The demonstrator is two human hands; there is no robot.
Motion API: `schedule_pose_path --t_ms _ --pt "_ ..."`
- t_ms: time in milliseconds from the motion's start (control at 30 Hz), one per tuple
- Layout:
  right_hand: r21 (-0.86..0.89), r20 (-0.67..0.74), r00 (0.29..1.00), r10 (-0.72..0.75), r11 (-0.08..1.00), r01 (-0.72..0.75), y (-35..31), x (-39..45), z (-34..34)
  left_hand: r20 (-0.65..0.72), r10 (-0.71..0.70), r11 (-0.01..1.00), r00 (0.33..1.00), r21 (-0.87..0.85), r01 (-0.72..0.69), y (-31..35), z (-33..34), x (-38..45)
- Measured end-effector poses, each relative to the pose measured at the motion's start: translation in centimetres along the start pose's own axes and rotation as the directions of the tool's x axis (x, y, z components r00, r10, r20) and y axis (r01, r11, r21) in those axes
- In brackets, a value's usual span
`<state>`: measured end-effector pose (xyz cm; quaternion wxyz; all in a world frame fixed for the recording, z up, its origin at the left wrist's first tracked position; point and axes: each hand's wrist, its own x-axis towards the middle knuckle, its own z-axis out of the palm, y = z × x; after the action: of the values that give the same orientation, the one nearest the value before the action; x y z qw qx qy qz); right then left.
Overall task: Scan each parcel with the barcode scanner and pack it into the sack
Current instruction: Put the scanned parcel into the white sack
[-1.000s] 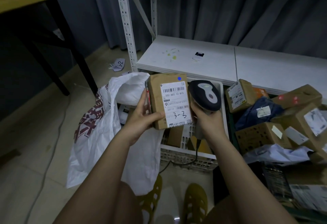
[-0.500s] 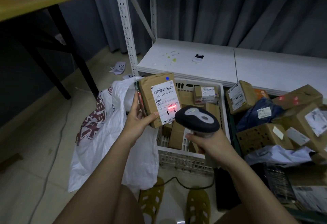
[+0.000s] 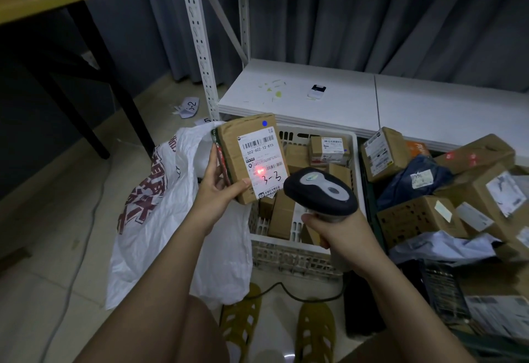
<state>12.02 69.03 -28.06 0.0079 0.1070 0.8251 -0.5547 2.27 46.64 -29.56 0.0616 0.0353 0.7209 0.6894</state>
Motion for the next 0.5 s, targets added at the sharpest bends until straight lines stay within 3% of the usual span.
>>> schedule_pose_path --t_ms 200,400,500 --pt "0.143 0.002 1.000 -0.021 0.990 0.020 -0.6 0.0 0.0 0.000 -0.015 1.000 1.000 -0.025 0.015 0.1 -0.3 -0.2" --pt "0.364 -0.123 0.987 0.101 0.930 -0.050 -1.3 2.4 0.9 -0.095 -0.023 0.993 0.995 -0.113 0.012 1.0 -2.1 -1.8" --pt "0.412 -0.100 0.976 0.194 0.901 -0.136 -1.4 4.3 2.4 -0.160 -0.030 0.996 0.987 -0.093 0.015 1.2 -3.6 -2.5"
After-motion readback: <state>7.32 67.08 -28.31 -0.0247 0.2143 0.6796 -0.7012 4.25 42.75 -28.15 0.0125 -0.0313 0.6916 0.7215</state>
